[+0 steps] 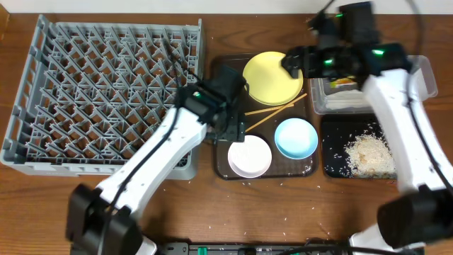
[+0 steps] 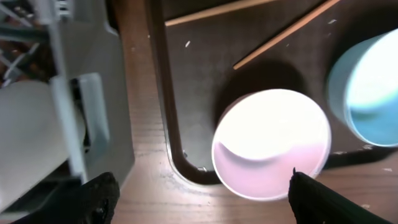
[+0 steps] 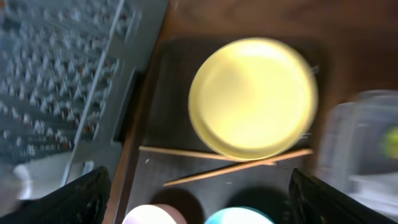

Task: Sort waste into correct bins and load items into the dishwasher

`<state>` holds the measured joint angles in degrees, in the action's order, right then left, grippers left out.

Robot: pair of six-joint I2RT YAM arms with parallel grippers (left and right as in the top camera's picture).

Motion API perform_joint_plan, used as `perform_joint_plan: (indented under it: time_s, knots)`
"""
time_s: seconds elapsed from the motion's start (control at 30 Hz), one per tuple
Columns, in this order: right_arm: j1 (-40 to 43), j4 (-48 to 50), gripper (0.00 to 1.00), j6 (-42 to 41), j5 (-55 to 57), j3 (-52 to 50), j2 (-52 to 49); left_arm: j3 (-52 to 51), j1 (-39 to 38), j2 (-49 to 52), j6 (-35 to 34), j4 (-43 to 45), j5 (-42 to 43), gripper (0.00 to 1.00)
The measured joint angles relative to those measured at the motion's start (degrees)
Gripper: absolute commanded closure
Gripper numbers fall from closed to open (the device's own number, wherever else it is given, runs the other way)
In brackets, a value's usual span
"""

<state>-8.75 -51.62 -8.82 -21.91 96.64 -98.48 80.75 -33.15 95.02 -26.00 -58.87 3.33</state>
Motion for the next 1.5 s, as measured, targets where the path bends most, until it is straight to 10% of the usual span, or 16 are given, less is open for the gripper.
perform_joint_plan:
  time_s: [0.53,0.7,1.5]
  knots:
    - [6.78,-1.75,0.08,0.37,1.07,0.00,6.19,-0.70,-2.27,19.26,8.35,4.98,1.81,0.54]
    - [6.78,-1.99,0.08,0.37,1.40,0.00,6.19,-0.70,-2.29,22.21,9.44,5.35,2.67,0.92]
    - [6.78,-2.14,0.01,0.37,2.25,0.00,6.19,0.35,-2.21,6.80,9.53,3.78,-3.39,0.92]
